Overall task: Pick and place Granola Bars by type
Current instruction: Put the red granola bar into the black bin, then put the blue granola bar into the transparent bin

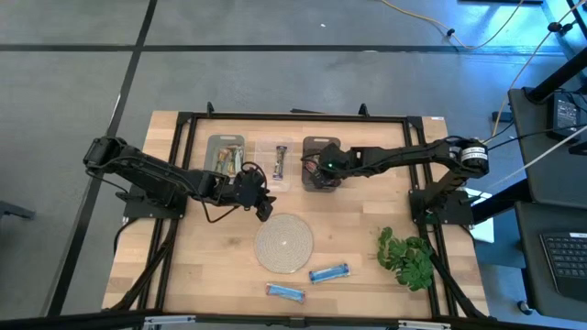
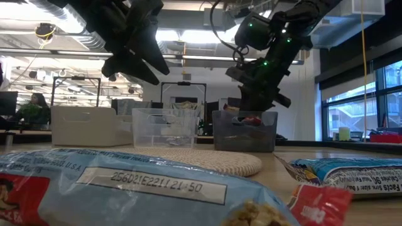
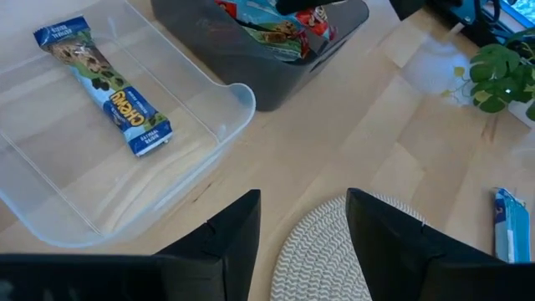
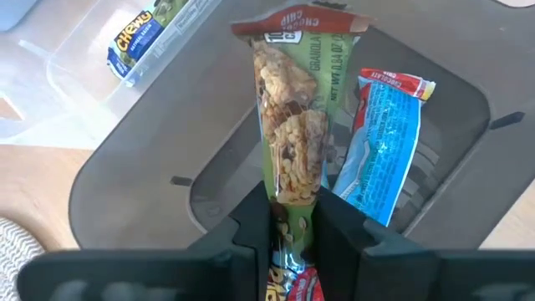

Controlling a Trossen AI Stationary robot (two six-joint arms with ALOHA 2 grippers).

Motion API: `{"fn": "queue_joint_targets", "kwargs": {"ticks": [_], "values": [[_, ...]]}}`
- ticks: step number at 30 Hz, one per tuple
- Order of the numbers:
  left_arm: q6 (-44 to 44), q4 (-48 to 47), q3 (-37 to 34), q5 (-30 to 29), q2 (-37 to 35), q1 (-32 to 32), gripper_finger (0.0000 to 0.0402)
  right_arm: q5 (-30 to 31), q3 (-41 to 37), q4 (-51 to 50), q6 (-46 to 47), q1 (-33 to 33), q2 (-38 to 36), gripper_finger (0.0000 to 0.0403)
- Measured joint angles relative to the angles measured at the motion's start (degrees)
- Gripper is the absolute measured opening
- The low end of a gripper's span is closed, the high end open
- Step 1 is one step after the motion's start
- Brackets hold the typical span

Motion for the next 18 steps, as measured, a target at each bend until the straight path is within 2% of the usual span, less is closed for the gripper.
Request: {"fn": "queue_joint_targets", "kwargs": {"ticks": [5, 12, 18], "values": [[0.00, -0.01, 0.00, 0.03, 0.00, 0.00, 0.0169, -0.40, 0.00, 0.01, -0.07, -0.07, 0.00, 0.0085], [0.01, -0.01, 0.00, 1.06, 0.00, 0.00, 0.0169, -0.40, 0.00, 0.15, -1.14, -0.10, -0.29, 0.0161], [0.01, -0.01, 0.00, 1.06, 0.00, 0.00, 0.0169, -0.49, 0.00, 1.27, -10.69, 0.04, -6.18, 0.0200]]}}
